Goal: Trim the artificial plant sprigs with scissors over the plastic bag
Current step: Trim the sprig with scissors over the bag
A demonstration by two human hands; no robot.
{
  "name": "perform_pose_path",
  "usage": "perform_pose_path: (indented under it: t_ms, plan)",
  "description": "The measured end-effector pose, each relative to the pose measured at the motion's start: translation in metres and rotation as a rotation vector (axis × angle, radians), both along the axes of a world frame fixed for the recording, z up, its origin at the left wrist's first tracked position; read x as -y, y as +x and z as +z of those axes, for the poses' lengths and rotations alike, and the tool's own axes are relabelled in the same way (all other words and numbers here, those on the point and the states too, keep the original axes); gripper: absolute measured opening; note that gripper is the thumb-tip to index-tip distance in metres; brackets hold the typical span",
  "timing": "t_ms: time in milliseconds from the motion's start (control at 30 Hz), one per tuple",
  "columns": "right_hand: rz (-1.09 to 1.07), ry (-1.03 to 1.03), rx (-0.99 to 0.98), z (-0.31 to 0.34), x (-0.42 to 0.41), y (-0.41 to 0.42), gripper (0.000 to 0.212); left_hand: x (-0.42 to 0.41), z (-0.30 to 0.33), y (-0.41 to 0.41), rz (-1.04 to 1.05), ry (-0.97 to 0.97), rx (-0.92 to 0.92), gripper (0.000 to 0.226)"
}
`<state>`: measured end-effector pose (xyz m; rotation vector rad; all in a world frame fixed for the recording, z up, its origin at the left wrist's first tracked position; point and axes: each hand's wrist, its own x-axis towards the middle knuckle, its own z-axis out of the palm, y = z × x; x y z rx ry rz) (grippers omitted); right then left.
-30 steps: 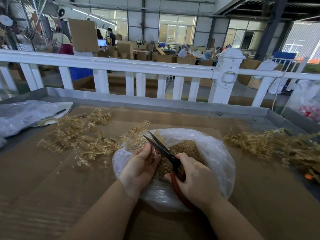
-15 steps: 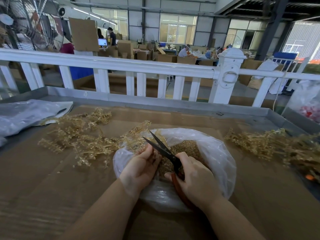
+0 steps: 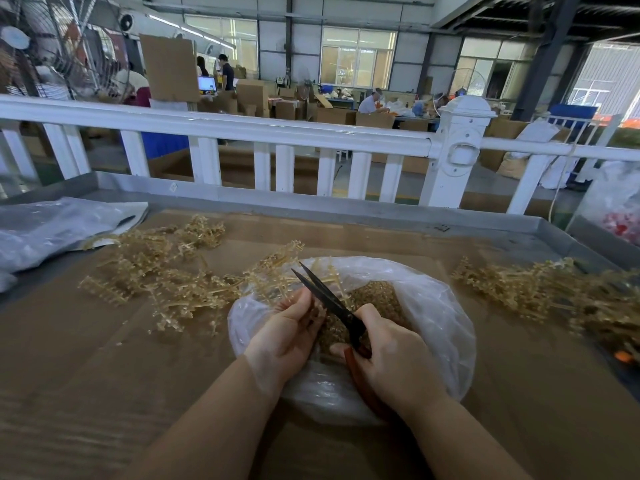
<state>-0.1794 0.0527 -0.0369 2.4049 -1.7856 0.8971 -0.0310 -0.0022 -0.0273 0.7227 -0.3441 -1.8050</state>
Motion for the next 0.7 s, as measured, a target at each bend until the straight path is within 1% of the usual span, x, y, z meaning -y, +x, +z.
perform_pose_path:
  t_ms: [167,267,400,700]
  plan:
    - [-0.011,-0.029,0.001,-0.0009,-0.0019,0.0015,0.039,-0.0005,-0.0026,-0.0021,0.024,-0.026,0.036,0.012]
    - [-0.030,-0.052,0.031,-0.0010,-0.0046,0.0013,0.037,-0.0020,-0.0023,-0.0036,0.061,-0.039,0.019,0.015]
    - [-0.031,-0.065,0.041,-0.0024,-0.0041,-0.0006,0.040,-0.0011,-0.0007,-0.0027,0.097,0.002,-0.032,0.014]
    - [0.008,-0.027,0.010,-0.0052,0.0002,-0.0024,0.043,0.0007,-0.0035,-0.0006,0.072,-0.016,-0.024,0.017]
